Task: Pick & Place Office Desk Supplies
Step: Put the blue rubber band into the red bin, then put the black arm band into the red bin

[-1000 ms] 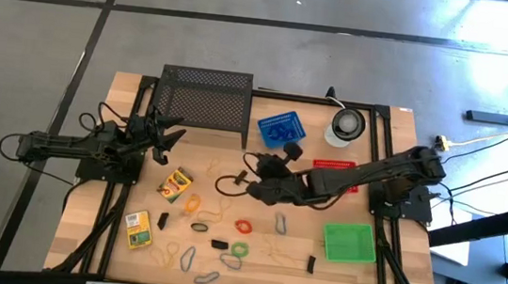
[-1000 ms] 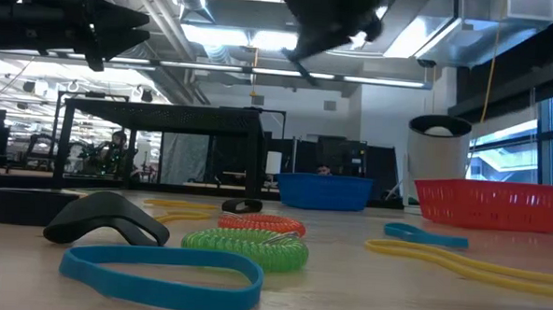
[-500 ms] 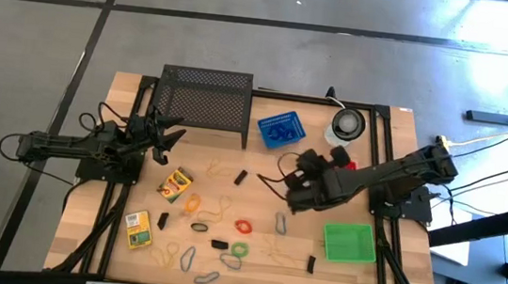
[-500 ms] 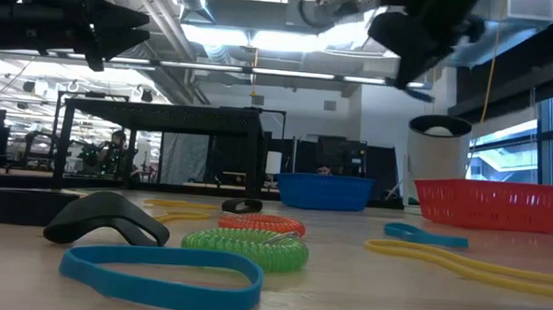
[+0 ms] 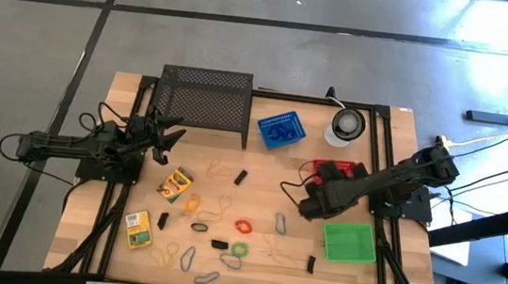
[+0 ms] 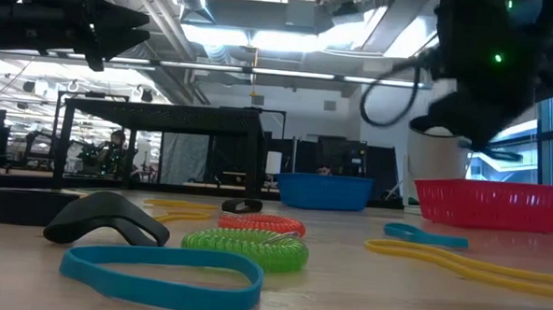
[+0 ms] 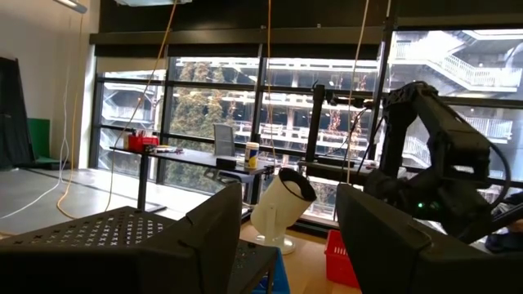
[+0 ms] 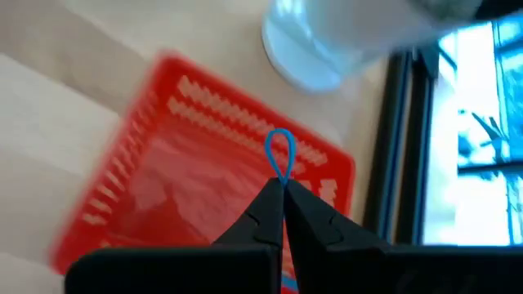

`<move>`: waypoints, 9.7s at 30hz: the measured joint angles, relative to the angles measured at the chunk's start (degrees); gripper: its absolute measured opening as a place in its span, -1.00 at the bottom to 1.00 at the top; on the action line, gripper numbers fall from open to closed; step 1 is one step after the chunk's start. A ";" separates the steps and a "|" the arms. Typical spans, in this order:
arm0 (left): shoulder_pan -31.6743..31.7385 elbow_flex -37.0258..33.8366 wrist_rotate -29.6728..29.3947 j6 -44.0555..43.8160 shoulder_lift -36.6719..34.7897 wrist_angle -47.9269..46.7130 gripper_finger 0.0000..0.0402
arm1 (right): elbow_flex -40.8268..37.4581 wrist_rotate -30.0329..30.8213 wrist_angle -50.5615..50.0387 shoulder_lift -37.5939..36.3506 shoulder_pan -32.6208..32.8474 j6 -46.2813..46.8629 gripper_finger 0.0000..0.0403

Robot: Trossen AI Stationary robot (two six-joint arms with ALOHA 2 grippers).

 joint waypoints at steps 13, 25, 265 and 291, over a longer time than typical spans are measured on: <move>-0.01 0.00 0.00 0.02 0.01 0.01 -0.04 | -1.51 -3.16 0.27 0.00 -2.27 -0.01 -0.87; -0.02 0.00 0.00 0.02 0.00 0.00 -0.04 | -1.51 -1.65 1.68 0.00 -2.29 -0.06 -0.26; -0.02 0.02 0.00 0.02 0.02 0.00 -0.04 | 3.11 -0.26 33.10 -10.08 -5.42 -33.03 0.03; -0.02 0.02 0.00 0.02 0.02 0.00 -0.03 | 2.33 -27.05 86.05 14.51 -17.83 -87.01 0.01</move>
